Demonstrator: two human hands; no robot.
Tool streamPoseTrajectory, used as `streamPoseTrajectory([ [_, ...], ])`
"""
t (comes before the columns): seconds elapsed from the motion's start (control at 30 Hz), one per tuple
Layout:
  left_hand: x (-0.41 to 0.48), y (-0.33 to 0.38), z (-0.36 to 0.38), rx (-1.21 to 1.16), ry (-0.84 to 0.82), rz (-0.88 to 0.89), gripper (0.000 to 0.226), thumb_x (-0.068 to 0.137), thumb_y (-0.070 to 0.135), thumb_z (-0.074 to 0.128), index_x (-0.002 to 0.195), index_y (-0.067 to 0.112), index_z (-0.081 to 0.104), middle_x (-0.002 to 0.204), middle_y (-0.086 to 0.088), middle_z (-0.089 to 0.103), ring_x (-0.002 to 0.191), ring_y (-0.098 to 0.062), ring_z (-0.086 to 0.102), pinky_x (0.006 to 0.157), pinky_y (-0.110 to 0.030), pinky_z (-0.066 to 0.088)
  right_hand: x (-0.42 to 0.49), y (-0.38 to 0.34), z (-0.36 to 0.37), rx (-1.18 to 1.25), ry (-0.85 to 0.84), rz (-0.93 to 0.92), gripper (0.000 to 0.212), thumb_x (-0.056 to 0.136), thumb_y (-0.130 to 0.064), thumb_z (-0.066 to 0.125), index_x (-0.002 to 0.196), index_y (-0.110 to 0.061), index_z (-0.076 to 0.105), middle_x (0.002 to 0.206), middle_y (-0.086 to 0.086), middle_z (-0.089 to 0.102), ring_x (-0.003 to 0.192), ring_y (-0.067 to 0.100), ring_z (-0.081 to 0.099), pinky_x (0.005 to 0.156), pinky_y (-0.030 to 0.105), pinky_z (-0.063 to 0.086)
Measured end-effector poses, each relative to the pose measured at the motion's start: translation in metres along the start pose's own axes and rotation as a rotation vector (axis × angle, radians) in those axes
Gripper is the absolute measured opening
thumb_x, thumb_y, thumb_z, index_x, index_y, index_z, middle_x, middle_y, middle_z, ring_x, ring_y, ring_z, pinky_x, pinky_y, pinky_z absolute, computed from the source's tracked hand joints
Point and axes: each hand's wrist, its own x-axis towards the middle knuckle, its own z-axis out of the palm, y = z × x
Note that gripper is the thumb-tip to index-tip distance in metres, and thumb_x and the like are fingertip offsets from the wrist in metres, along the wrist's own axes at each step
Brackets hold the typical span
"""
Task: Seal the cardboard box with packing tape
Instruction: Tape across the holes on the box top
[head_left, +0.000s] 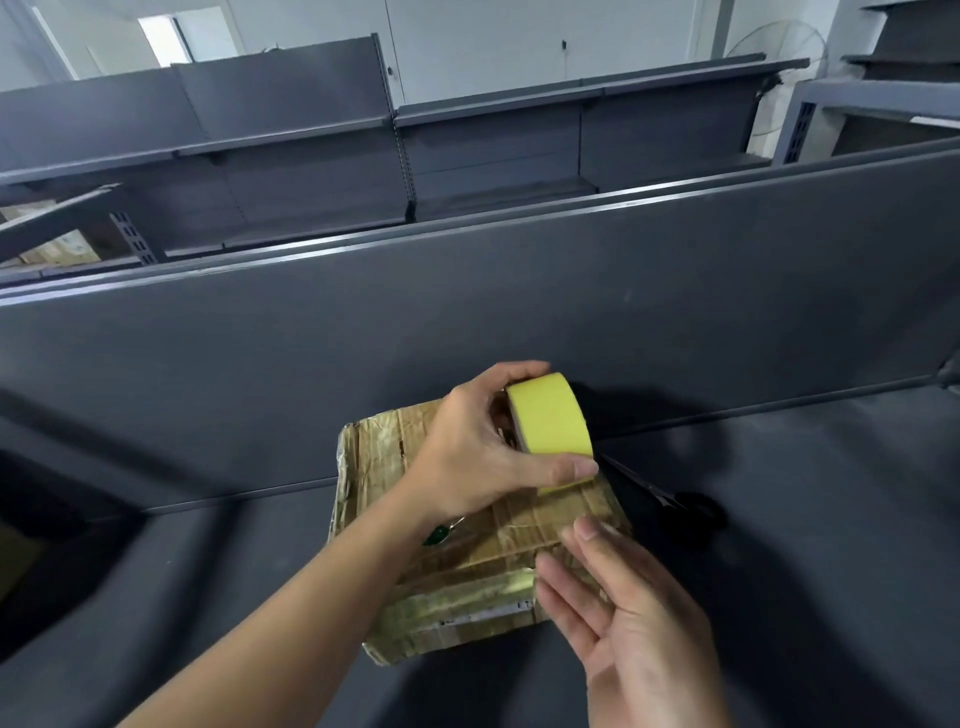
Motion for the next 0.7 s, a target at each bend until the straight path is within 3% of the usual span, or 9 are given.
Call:
streamPoseTrajectory([
  [0.17,-0.01,-0.005,-0.001,0.087,-0.046,0.073,0.091,0.056,0.034,0.1,0.136,0.018,0.061,0.123,0.004,0.07,0.115,-0.01,0.068,0.101,-0.038,0.055,-0.007,0.01,-0.005,0.05,-0.008,0.087,0.02,0.069,-0.016,0.077,0.087,-0.009,0.073,0.075,0.004,0.078,0.05,0.02,0.071,0.04,0.029,0.055],
  [0.27,-0.013,-0.008,0.002,0.121,-0.071,0.137,0.087,0.06,0.026,0.101,0.137,0.017,0.06,0.127,0.003,0.066,0.121,-0.017,0.064,0.101,-0.043,0.054,-0.005,0.016,-0.008,0.036,0.0,0.091,0.008,0.08,-0.014,0.074,0.085,-0.009,0.073,0.071,0.002,0.078,0.042,0.016,0.066,0.034,0.026,0.05],
  [0.43,-0.011,-0.013,0.009,0.123,-0.068,0.236,0.087,0.063,0.029,0.099,0.138,0.015,0.058,0.129,-0.002,0.062,0.124,-0.024,0.06,0.1,-0.053,0.052,0.006,0.023,-0.01,0.047,0.033,0.047,0.005,0.085,-0.011,0.072,0.086,-0.006,0.07,0.069,0.004,0.077,0.036,0.015,0.059,0.033,0.025,0.048],
  [0.7,-0.007,-0.02,0.011,0.121,-0.046,0.27,0.086,0.066,0.034,0.094,0.139,0.013,0.055,0.13,-0.002,0.059,0.122,-0.025,0.06,0.099,-0.056,0.05,0.035,0.037,-0.014,-0.083,0.043,-0.134,0.011,0.091,-0.01,0.068,0.093,0.0,0.066,0.066,0.007,0.074,0.043,0.02,0.063,0.038,0.03,0.051],
])
